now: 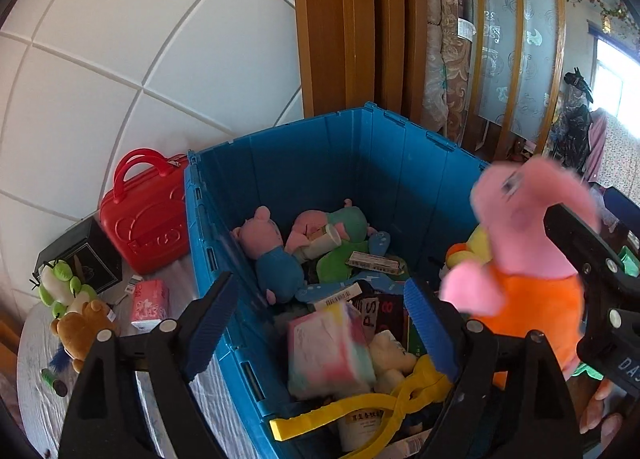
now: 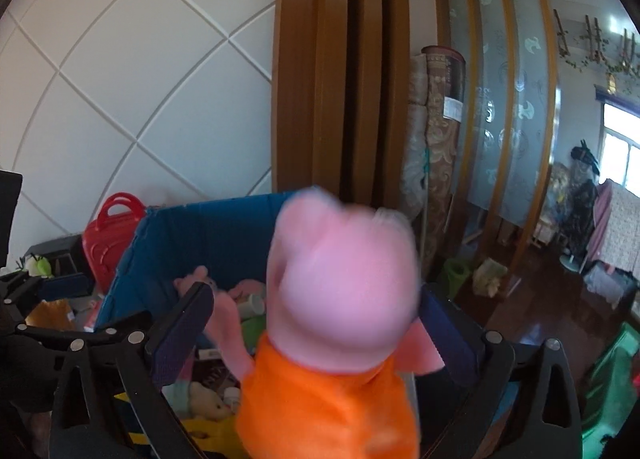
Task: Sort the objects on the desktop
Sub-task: 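Release the Kotex pack from the left tool while the right tool releases the pig into the bin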
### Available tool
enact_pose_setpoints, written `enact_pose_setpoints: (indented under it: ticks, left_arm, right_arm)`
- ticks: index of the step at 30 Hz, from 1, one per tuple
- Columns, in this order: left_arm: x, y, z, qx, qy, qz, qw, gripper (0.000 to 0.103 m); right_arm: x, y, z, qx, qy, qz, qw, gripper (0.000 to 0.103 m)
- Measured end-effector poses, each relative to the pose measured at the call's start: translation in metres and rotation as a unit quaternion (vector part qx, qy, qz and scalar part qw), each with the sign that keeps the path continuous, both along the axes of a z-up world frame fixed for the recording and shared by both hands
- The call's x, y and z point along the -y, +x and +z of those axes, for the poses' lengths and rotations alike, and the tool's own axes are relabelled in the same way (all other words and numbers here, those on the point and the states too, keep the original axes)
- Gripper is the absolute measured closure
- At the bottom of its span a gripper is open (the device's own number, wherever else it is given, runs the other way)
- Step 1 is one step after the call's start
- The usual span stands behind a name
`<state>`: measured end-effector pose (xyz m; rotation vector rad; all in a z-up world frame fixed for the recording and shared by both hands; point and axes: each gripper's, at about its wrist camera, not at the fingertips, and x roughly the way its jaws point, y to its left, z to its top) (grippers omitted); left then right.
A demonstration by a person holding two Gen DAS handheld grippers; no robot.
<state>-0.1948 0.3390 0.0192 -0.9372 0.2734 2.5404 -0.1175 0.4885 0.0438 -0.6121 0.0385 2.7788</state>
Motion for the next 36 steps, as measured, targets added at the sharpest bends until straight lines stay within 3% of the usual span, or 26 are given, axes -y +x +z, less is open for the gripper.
enact_pose_setpoints:
  ticks: [14,27,36]
  left_arm:
    - [0.017,0.033,-0.006,-0.007,0.0,-0.014,0.9999,0.015]
    - [0.044,0.072,-0.01,-0.019,0.03,-0.035,0.9988,0.014]
    - [0.082,0.094,-0.019,-0.045,0.012,-0.022,0.9987,0.013]
  right_arm:
    - [-0.001,0.05,-0.006,0.004,-0.02,0.0,1.0,0.0]
    - [0.016,0.078,-0.021,0.031,-0.017,-0.004,0.999,0.0]
    - [0.049,0.094,-0.03,0.042,-0.026,0.002,0.999,0.0]
